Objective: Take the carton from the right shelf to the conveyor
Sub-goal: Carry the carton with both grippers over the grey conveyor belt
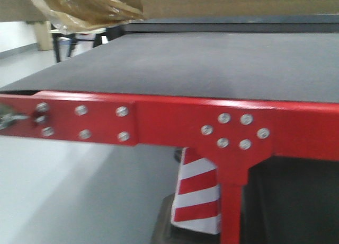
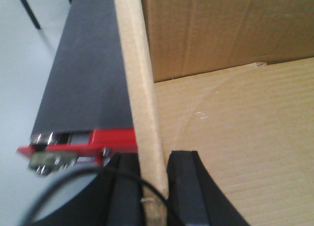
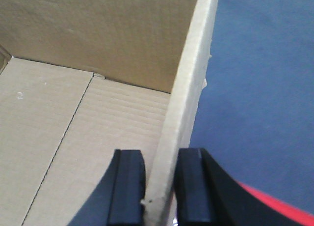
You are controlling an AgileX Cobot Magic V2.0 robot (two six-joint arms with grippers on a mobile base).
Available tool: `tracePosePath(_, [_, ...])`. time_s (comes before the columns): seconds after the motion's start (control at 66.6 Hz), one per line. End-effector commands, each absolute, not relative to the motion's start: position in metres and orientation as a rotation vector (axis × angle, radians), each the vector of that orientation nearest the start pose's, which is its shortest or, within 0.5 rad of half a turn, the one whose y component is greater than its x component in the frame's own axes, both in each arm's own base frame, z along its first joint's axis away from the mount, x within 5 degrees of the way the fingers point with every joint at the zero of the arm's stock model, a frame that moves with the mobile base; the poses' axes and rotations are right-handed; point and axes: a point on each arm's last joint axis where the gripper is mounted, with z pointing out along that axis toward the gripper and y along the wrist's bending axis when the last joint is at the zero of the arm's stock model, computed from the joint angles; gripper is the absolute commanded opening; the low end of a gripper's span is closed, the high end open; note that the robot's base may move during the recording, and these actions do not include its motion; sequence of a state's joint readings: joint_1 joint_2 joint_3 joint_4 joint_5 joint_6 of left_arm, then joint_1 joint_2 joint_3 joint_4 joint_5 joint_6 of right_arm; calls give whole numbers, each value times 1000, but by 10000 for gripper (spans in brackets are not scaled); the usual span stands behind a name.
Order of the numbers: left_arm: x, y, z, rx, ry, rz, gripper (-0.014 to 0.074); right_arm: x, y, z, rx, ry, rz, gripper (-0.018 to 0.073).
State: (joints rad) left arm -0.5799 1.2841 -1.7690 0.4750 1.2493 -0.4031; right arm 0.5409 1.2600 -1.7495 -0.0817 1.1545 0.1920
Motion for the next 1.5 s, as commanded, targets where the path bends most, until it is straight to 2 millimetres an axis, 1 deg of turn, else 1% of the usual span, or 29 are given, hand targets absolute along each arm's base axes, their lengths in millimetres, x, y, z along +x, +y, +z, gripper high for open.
tracePosePath(0.0, [205, -83, 519, 116, 2071, 51, -17, 191, 109, 517, -371, 2074, 359, -69])
tracePosePath(0.435, [205, -83, 519, 116, 2071, 51, -17, 192, 109, 518, -370, 2066, 361, -69])
tracePosePath(0.691, [205, -83, 519, 116, 2071, 51, -17, 193, 110, 521, -364, 2021, 375, -69])
tracePosePath(1.486, [205, -83, 519, 116, 2071, 51, -17, 193, 110, 521, -364, 2021, 375, -69])
